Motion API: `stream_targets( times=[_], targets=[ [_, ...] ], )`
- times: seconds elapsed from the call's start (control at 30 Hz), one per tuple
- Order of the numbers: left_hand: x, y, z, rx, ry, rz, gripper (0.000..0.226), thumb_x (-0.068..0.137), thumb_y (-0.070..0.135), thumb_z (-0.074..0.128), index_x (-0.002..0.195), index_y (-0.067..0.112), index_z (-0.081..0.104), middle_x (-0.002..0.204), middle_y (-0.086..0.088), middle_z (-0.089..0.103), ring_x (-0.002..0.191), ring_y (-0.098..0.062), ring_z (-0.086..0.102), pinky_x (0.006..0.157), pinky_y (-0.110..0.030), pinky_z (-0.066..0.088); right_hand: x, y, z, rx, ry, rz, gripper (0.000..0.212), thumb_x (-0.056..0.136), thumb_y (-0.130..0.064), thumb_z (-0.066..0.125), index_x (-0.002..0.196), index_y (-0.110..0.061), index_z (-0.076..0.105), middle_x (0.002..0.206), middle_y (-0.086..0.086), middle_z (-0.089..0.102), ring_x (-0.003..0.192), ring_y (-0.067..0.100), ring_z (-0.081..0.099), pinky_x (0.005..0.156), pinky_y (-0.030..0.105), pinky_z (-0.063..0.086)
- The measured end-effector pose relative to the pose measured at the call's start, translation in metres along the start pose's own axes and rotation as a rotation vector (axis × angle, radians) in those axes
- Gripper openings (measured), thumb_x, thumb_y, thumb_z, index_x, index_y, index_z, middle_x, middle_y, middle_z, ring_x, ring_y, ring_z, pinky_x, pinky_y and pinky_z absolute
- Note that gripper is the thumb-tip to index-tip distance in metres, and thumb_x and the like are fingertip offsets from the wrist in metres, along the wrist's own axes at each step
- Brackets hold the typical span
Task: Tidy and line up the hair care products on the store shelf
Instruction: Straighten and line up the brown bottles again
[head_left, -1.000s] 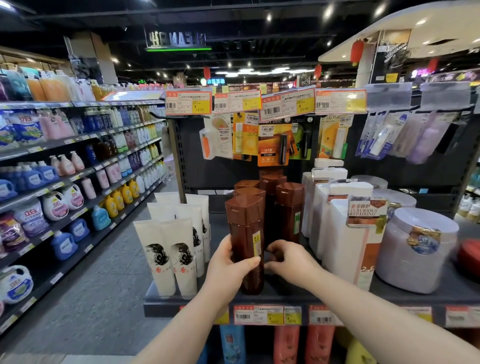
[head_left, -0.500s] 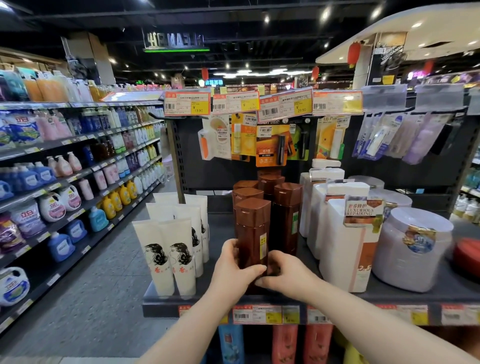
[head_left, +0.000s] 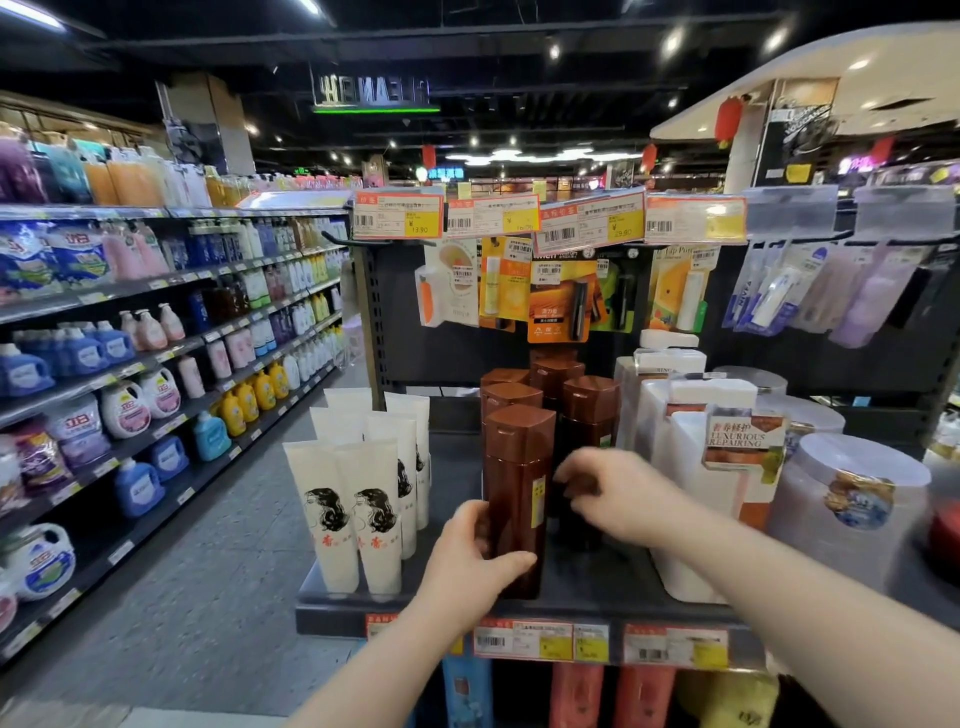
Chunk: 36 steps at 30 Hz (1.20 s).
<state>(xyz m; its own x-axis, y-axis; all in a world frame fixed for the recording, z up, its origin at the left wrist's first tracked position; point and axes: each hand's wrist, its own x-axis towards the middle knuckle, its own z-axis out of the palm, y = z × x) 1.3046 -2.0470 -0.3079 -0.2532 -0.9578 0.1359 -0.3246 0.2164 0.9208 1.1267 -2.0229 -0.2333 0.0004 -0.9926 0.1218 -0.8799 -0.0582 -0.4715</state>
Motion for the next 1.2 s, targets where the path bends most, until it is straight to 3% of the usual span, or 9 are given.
stream_targets(
  times=[0.13,0.23,0.33,0.43,0.63,0.8,0.9,1.0,1.2],
  targets=[
    [0.002,0.024,-0.01,-0.049,0.105,0.115,0.062,0.069,0.026,0.079,0.121,0.024,0.047,0.116,0.009,0.055,0.102,-0.002,0.052,0.08,-0.013,0.039,0.016,-0.033,-0.069,-0.016,0.199,-0.135,0.016,0.088,-0.02,0.061,0.103,-0.024,0.066,0.1,-0.009,0.061,0.094,0.01,0.057,0.084,0.026,0.048],
    [0.005,0.044,-0.014,-0.02,0.192,0.236,0.066,0.065,0.027,0.081,0.121,0.026,0.045,0.119,0.009,0.049,0.109,-0.004,0.048,0.089,-0.015,0.034,0.041,-0.055,-0.093,-0.144,0.251,-0.242,0.015,0.088,-0.021,0.061,0.101,-0.022,0.067,0.097,-0.008,0.059,0.096,0.013,0.057,0.084,0.026,0.046],
    [0.004,0.052,-0.015,0.025,0.172,0.267,0.075,0.064,0.033,0.081,0.126,0.031,0.039,0.122,0.014,0.043,0.114,-0.002,0.041,0.094,-0.017,0.03,0.071,-0.069,-0.099,-0.304,0.113,-0.291,0.027,0.087,-0.02,0.063,0.113,-0.023,0.064,0.115,-0.002,0.061,0.106,0.016,0.055,0.09,0.027,0.043],
    [0.002,0.049,-0.012,0.052,0.138,0.222,0.075,0.065,0.034,0.08,0.125,0.032,0.036,0.122,0.015,0.039,0.115,-0.002,0.04,0.094,-0.017,0.029,0.094,-0.078,-0.098,-0.343,-0.093,-0.275,0.046,0.085,-0.015,0.066,0.128,-0.026,0.055,0.138,-0.002,0.049,0.128,0.018,0.044,0.102,0.029,0.036],
    [0.004,0.029,-0.005,0.074,0.081,0.097,0.065,0.063,0.041,0.077,0.118,0.035,0.043,0.117,0.015,0.053,0.105,-0.001,0.051,0.094,-0.025,0.043,0.121,-0.082,-0.09,-0.384,-0.431,-0.198,0.06,0.085,-0.005,0.061,0.136,-0.033,0.045,0.137,-0.004,0.049,0.124,0.019,0.048,0.098,0.031,0.044],
    [0.005,0.025,-0.004,0.092,0.04,0.075,0.054,0.069,0.036,0.074,0.115,0.04,0.047,0.113,0.016,0.059,0.104,-0.001,0.055,0.096,-0.03,0.046,0.125,-0.08,-0.087,-0.387,-0.412,-0.202,0.045,0.087,-0.014,0.062,0.129,-0.027,0.053,0.129,-0.001,0.054,0.113,0.017,0.053,0.095,0.029,0.047],
    [0.003,0.024,-0.004,0.085,0.017,0.089,0.04,0.075,0.027,0.071,0.098,0.049,0.046,0.105,0.02,0.062,0.101,0.001,0.058,0.094,-0.025,0.047,0.128,-0.077,-0.083,-0.448,-0.345,-0.214,0.042,0.09,-0.026,0.06,0.13,-0.019,0.052,0.131,0.001,0.054,0.117,0.019,0.052,0.097,0.029,0.044],
    [0.003,0.024,-0.005,0.064,0.02,0.091,0.04,0.077,0.02,0.071,0.091,0.05,0.047,0.097,0.024,0.063,0.095,0.006,0.058,0.09,-0.02,0.047,0.131,-0.073,-0.078,-0.429,-0.305,-0.221,0.042,0.09,-0.029,0.059,0.13,-0.017,0.052,0.132,0.002,0.053,0.118,0.019,0.052,0.099,0.03,0.044],
    [0.005,0.024,-0.009,0.034,0.021,0.075,0.045,0.078,0.015,0.07,0.095,0.051,0.048,0.103,0.023,0.064,0.098,0.008,0.057,0.092,-0.023,0.048,0.133,-0.071,-0.078,-0.419,-0.295,-0.217,0.042,0.09,-0.028,0.059,0.13,-0.018,0.052,0.132,0.0,0.053,0.12,0.018,0.051,0.098,0.03,0.044]
  ],
)
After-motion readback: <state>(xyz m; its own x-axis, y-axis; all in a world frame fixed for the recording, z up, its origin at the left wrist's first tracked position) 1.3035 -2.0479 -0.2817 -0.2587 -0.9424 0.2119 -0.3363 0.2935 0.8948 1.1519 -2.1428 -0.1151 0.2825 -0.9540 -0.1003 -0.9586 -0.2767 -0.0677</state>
